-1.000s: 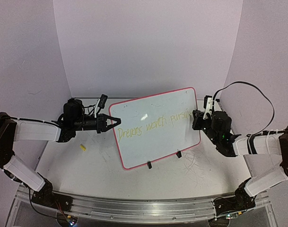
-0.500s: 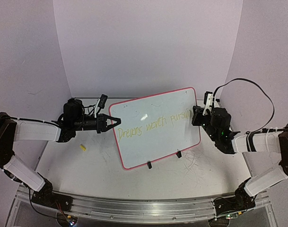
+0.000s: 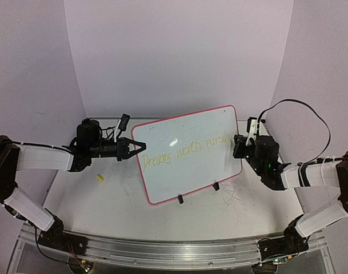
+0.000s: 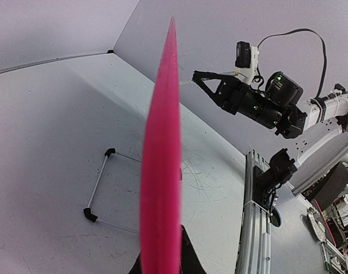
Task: Write a sentence on the whiteboard
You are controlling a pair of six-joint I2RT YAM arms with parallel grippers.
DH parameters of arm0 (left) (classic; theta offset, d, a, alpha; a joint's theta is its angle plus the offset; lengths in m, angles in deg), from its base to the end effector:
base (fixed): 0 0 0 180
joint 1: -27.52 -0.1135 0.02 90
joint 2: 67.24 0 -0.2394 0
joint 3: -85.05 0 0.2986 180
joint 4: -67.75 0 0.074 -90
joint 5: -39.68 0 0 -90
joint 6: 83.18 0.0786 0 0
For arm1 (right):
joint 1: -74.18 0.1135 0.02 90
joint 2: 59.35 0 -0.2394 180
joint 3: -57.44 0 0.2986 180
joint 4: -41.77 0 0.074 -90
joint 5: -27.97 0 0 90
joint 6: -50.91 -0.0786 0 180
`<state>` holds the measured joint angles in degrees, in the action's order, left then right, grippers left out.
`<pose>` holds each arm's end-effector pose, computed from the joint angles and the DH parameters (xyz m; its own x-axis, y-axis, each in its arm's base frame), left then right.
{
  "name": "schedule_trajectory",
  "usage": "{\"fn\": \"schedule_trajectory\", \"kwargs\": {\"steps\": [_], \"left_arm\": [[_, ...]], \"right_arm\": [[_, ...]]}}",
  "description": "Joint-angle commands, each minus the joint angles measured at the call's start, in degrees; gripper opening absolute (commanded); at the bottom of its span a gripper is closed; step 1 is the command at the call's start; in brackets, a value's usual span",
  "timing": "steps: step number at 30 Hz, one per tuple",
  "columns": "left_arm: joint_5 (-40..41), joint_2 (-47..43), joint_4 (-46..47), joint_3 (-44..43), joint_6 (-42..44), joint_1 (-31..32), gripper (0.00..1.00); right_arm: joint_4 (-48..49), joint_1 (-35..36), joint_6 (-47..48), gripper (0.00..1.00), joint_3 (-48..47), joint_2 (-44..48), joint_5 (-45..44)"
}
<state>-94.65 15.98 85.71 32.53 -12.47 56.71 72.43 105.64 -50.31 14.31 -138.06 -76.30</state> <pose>0.3010 -0.2311 0.1701 -0.4935 0.0050 -0.8697 0.8273 0.3112 -0.4677 0.3220 0.1743 0.1617 -0.1294 0.1419 -0.9814 -0.2764 0.9453 0.1731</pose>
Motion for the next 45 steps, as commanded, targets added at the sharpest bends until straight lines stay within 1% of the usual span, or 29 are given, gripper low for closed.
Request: {"fn": "schedule_trajectory", "kwargs": {"steps": [1, 6, 13, 23, 33, 45], "left_arm": [[4.3, -0.7, -4.4, 0.2, 6.5, -0.9, 0.0], [4.4, -0.7, -4.4, 0.1, 6.4, -0.9, 0.0], [4.4, -0.7, -4.5, 0.1, 6.6, -0.9, 0.0], [4.2, -1.0, -4.5, 0.2, 6.5, -0.9, 0.0], [3.0, -0.4, -4.5, 0.0, 6.9, -0.9, 0.0], [3.0, -0.3, -4.5, -0.1, 7.0, -0.9, 0.0]], "right_arm": [[-0.6, -0.3, -0.4, 0.0, -0.1, 0.7, 0.3], [0.3, -0.3, 0.2, 0.0, -2.4, 1.1, 1.0], [0.3, -1.6, -1.6, 0.0, 0.1, 5.9, 1.3], [2.1, -3.7, -1.2, 0.0, -3.4, 0.6, 3.1], [3.4, -3.8, -0.4, 0.0, -4.1, -0.3, 2.3], [3.3, -3.8, -0.2, 0.0, -4.4, -0.1, 5.6]]}}
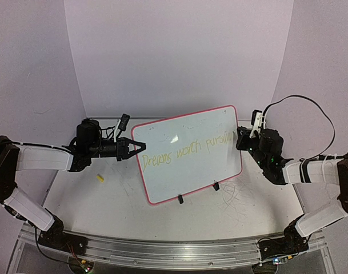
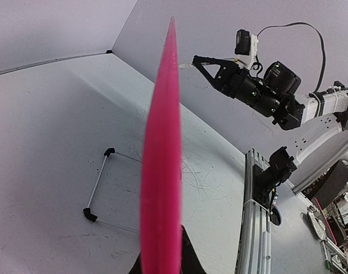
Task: Write a sentence on the whiteboard
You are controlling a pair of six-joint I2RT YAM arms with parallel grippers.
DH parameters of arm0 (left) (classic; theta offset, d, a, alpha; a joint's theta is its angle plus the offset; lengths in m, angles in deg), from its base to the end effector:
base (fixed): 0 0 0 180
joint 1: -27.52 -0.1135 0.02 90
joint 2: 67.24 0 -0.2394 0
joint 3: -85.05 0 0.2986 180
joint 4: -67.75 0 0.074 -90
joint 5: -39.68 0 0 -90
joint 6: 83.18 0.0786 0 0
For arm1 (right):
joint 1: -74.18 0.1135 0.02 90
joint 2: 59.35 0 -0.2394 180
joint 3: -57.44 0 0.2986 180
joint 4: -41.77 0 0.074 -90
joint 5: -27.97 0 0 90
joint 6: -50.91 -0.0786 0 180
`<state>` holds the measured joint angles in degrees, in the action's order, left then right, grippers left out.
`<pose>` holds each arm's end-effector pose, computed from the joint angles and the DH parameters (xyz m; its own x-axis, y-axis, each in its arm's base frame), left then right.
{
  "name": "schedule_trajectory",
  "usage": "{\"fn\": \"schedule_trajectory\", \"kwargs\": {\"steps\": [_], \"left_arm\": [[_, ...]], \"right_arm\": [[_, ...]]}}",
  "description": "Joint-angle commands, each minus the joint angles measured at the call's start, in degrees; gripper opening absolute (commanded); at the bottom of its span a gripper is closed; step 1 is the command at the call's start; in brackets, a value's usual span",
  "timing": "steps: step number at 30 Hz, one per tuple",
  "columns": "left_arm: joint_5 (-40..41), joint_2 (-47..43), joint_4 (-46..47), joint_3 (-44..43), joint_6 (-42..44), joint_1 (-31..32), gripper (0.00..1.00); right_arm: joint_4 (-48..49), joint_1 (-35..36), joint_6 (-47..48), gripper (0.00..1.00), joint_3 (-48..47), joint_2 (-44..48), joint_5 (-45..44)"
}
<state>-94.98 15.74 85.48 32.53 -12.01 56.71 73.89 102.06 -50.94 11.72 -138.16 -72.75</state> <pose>0.3003 -0.2310 0.1711 -0.4872 0.0092 -0.8732 0.8328 0.3059 -0.4614 0.3382 0.1624 0.1828 -0.0752 0.1885 -0.9792 -0.2857 0.9367 0.2022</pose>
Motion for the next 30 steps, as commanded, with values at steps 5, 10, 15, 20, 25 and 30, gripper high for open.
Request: {"fn": "schedule_trajectory", "kwargs": {"steps": [5, 10, 15, 20, 25, 30], "left_arm": [[3.5, -0.1, -4.3, -0.2, 6.5, -0.9, 0.0], [3.6, -0.2, -4.3, -0.1, 6.4, -0.9, 0.0], [3.5, -0.3, -4.3, -0.2, 6.4, -0.9, 0.0], [3.4, -0.2, -4.4, -0.4, 6.3, -0.9, 0.0], [3.3, -0.2, -4.4, -0.4, 6.3, -0.9, 0.0], [3.4, -0.3, -4.5, -0.3, 6.3, -0.9, 0.0]], "right_arm": [[0.4, -0.2, -0.7, 0.0, -0.9, 0.6, 3.0], [-0.5, -0.2, -1.5, 0.0, 1.4, 1.5, 2.7], [-0.7, -0.1, -1.8, 0.0, 3.1, 2.0, 1.7], [-0.8, -0.2, -1.6, 0.0, 2.9, 2.0, 0.0], [-0.3, -0.2, -0.7, 0.0, 0.7, 1.2, -1.4], [0.2, -0.2, 0.2, 0.0, -1.6, 0.3, -1.8]]}}
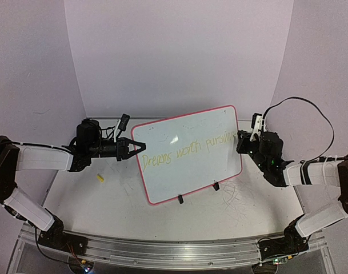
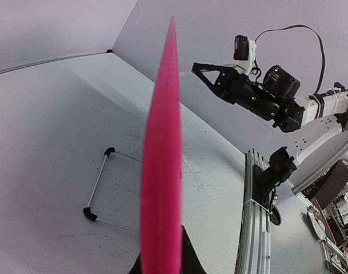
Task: Write a sentence on the whiteboard
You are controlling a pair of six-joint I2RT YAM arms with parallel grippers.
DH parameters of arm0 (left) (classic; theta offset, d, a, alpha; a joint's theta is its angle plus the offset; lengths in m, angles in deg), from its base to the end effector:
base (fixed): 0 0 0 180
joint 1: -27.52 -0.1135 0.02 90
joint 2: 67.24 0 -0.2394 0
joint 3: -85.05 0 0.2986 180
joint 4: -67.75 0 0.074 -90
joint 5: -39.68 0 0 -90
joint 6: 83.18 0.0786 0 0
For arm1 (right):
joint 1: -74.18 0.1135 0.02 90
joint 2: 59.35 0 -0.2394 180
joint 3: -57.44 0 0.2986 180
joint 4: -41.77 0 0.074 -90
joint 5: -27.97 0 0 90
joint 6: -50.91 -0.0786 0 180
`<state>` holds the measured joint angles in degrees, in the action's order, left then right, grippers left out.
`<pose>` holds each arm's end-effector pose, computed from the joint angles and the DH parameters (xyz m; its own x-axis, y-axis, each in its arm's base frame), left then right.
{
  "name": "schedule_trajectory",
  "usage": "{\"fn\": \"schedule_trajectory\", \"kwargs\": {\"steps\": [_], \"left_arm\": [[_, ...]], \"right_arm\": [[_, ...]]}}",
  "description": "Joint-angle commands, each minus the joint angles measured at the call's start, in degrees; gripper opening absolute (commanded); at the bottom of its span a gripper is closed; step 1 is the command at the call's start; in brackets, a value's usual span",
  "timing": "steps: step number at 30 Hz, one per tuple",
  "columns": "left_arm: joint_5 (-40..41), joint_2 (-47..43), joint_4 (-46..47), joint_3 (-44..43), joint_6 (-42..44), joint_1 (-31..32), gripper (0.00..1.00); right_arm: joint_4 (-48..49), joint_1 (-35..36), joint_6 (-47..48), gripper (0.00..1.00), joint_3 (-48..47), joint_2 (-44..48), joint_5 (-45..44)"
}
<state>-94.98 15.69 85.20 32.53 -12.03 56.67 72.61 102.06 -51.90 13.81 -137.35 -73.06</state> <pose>0.3003 -0.2307 0.1708 -0.4906 0.0105 -0.8713 0.8308 0.3074 -0.4640 0.3319 0.1586 0.1698 -0.1174 0.1841 -0.9759 -0.2709 0.9395 0.2098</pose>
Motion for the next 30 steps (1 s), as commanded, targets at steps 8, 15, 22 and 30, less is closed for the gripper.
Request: {"fn": "schedule_trajectory", "kwargs": {"steps": [8, 15, 22, 30], "left_arm": [[3.4, 0.0, -4.2, -0.4, 6.5, -0.8, 0.0], [3.4, 0.1, -4.2, -0.3, 6.7, -0.8, 0.0], [3.5, 0.0, -4.2, -0.2, 6.7, -0.8, 0.0], [3.5, -0.3, -4.2, -0.3, 6.6, -0.8, 0.0]], "right_arm": [[1.7, -0.2, 1.5, 0.0, -5.1, -1.4, -0.9], [0.6, -0.2, 0.2, 0.0, -1.7, -0.1, -0.8], [-0.7, -0.2, -1.0, 0.0, 1.9, 1.9, 0.0], [-0.7, -0.2, -1.9, 0.0, 3.2, 1.8, 1.6]]}}
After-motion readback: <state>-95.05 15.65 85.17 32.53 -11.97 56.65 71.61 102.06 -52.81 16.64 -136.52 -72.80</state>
